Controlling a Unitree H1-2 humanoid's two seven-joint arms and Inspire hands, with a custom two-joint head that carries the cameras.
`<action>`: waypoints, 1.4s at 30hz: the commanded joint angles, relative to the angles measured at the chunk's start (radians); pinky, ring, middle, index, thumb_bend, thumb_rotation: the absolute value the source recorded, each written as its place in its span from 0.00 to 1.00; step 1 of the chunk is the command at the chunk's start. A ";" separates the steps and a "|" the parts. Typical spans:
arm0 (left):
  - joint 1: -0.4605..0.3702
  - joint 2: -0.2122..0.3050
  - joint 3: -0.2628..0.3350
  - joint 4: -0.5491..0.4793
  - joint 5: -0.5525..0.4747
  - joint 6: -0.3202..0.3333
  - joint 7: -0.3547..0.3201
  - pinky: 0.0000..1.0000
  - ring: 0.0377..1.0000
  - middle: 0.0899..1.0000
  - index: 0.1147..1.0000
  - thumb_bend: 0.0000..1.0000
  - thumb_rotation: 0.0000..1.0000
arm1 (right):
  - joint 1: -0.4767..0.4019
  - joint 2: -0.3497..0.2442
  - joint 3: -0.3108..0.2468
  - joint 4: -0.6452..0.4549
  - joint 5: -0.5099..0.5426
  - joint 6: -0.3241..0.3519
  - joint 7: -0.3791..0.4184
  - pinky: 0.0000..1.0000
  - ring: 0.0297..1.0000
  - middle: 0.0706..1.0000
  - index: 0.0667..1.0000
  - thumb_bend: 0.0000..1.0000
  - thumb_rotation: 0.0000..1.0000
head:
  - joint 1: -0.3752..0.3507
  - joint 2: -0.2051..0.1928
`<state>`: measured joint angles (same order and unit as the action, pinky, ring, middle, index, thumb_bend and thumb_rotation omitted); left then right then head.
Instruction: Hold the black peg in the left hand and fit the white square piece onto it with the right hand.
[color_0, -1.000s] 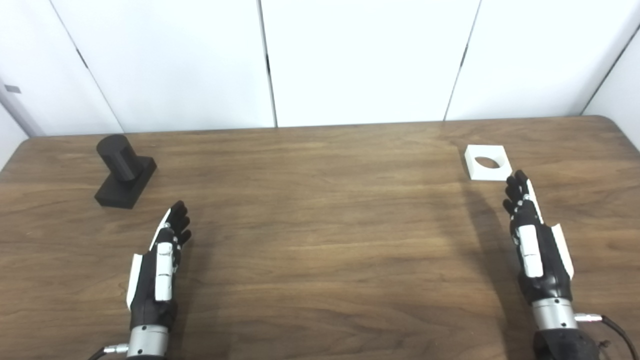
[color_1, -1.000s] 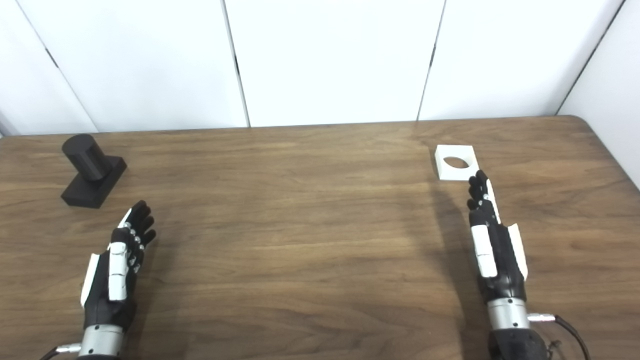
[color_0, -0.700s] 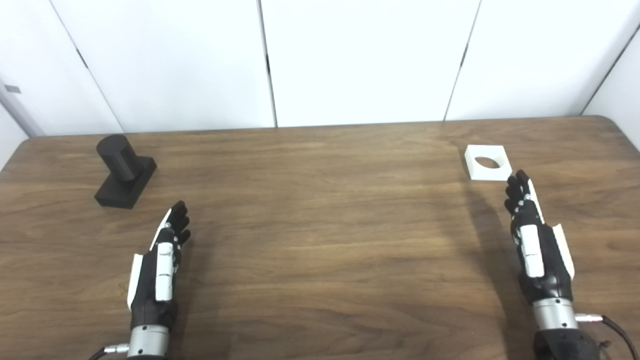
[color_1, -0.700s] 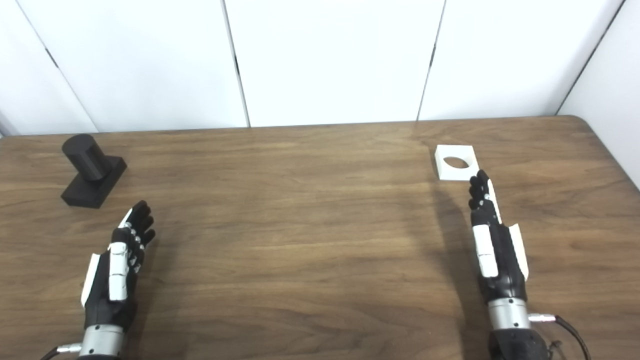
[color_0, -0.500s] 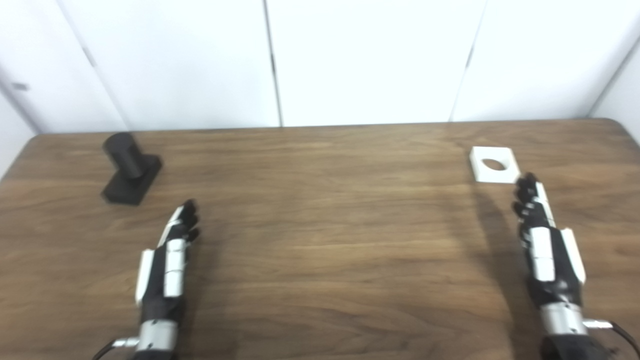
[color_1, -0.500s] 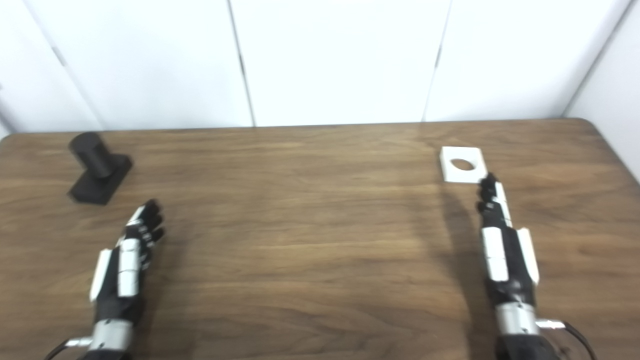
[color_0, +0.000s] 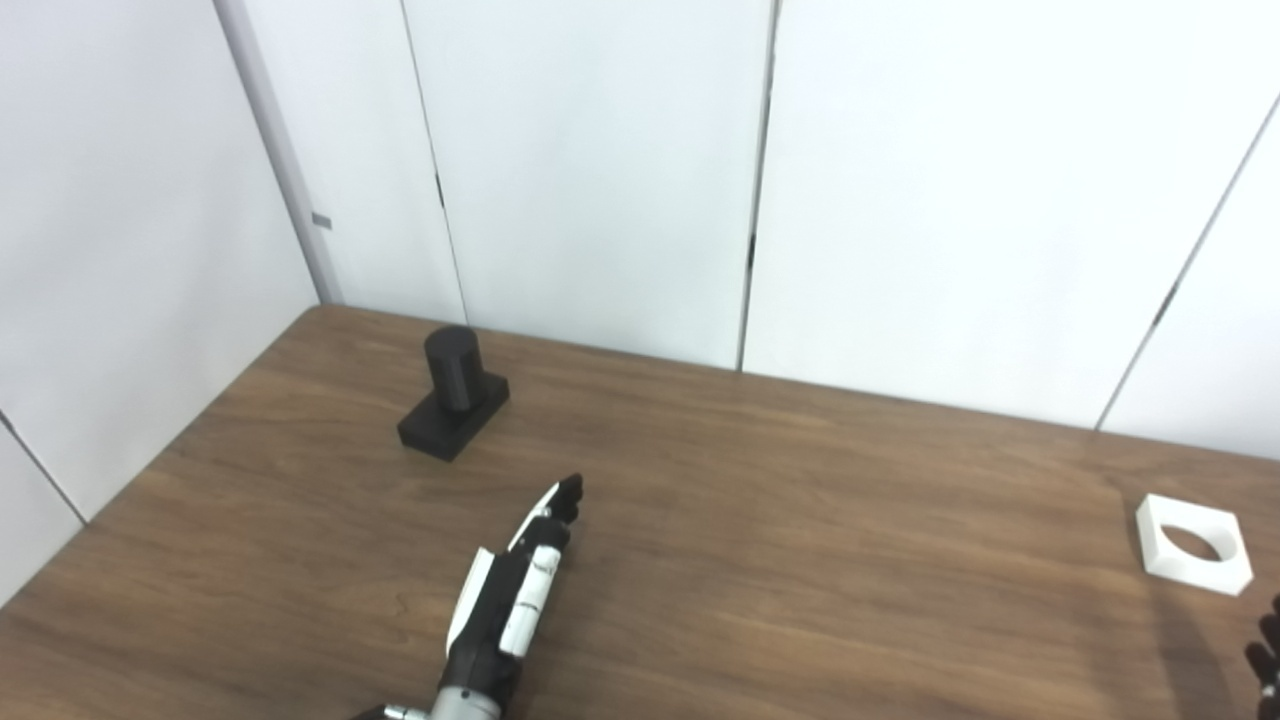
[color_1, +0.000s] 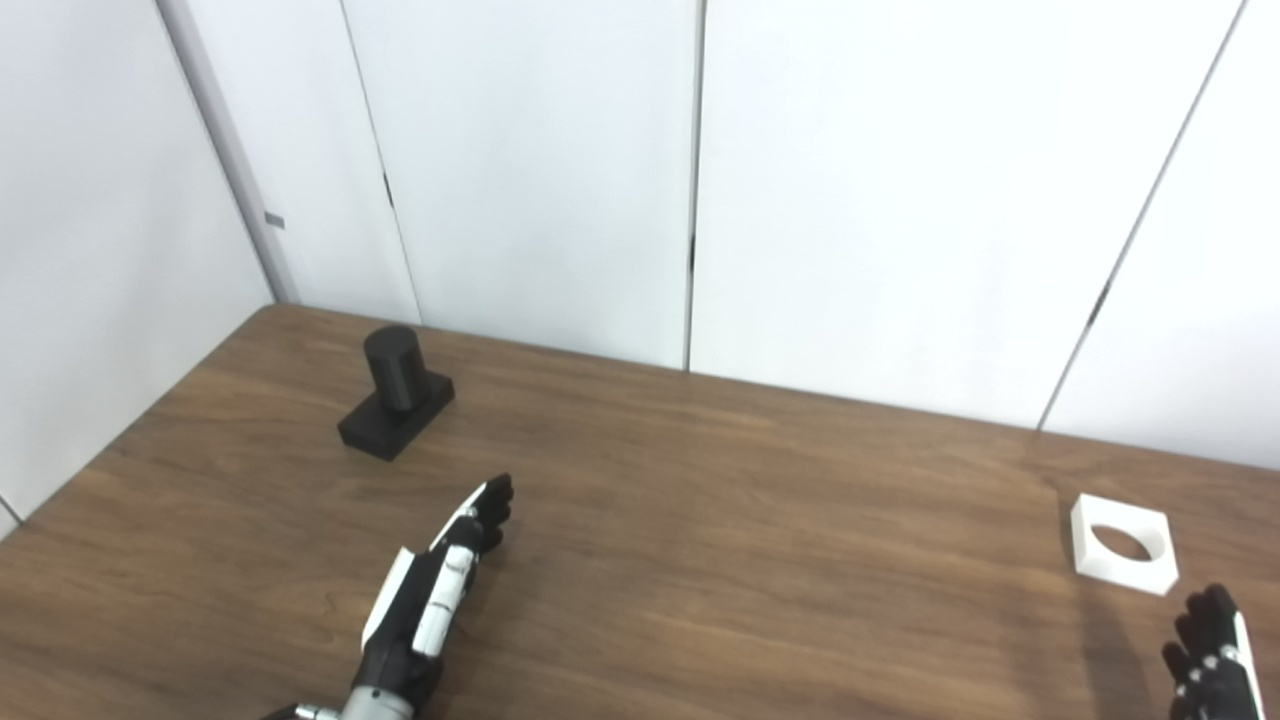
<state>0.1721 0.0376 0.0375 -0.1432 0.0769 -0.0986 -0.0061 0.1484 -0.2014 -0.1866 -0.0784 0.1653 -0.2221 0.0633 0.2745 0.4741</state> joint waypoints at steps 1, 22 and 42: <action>0.039 -0.021 -0.018 0.023 0.007 -0.043 0.012 0.95 0.95 0.95 0.92 0.61 1.00 | 0.029 0.008 0.001 0.072 -0.008 -0.028 0.002 1.00 1.00 1.00 1.00 0.67 1.00 | 0.006 -0.004; 0.045 -0.025 -0.047 0.019 0.025 -0.022 0.019 1.00 0.99 0.99 0.96 0.59 0.99 | 0.010 0.010 -0.027 0.135 -0.018 -0.064 0.001 0.84 0.88 0.89 0.90 0.81 1.00 | 0.035 -0.015; 0.012 0.075 0.102 -0.258 0.167 0.145 0.074 0.88 0.93 0.94 0.94 0.57 0.57 | 0.025 0.030 -0.030 0.122 0.008 -0.062 0.001 0.88 0.88 0.88 0.89 0.77 1.00 | 0.049 -0.028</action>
<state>0.1739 0.0616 0.1299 -0.3634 0.2247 0.0398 0.0662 0.1199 -0.2038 -0.2238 -0.0323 0.1680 -0.2748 0.0678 0.3236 0.4449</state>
